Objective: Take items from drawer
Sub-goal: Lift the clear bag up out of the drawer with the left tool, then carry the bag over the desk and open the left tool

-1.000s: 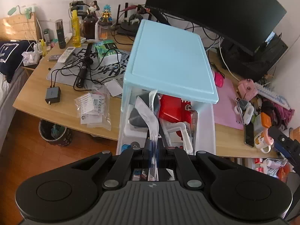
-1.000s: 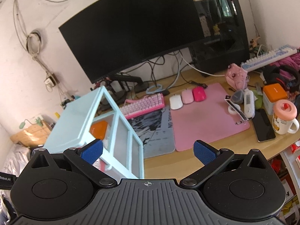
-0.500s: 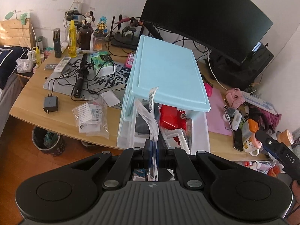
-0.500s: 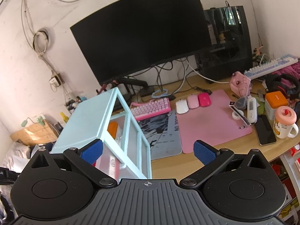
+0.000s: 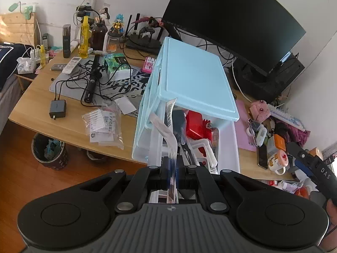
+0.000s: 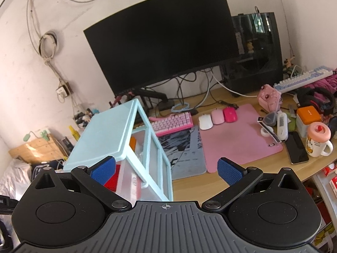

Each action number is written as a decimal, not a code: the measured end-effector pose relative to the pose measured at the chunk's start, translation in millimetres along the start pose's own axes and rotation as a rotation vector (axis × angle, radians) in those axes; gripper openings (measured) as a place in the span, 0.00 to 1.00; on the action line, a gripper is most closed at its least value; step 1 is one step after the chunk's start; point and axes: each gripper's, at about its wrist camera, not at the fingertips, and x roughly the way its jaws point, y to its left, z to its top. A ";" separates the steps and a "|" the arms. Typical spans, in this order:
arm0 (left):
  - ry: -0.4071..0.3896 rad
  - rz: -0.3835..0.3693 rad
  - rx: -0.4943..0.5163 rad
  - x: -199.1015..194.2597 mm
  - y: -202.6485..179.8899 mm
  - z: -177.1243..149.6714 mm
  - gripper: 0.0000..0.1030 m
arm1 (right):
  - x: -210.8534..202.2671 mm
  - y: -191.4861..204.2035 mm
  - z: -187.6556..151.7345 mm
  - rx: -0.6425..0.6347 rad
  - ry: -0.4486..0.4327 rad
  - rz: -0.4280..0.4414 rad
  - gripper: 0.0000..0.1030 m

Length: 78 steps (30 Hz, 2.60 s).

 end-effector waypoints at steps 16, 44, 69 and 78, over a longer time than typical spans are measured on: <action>-0.112 -0.008 0.023 -19.0 19.6 28.0 0.05 | -11.7 24.7 0.9 -0.028 -0.026 -0.015 1.00; -0.035 0.236 0.101 223.4 142.1 77.5 0.05 | -30.7 67.5 -13.1 -0.033 -0.035 -0.272 1.00; 0.041 0.315 0.131 285.7 183.2 76.1 0.45 | -20.6 91.3 -16.4 -0.067 -0.016 -0.300 1.00; -0.004 0.336 0.134 273.7 188.5 80.3 0.72 | -24.6 90.9 -16.6 -0.076 -0.019 -0.276 1.00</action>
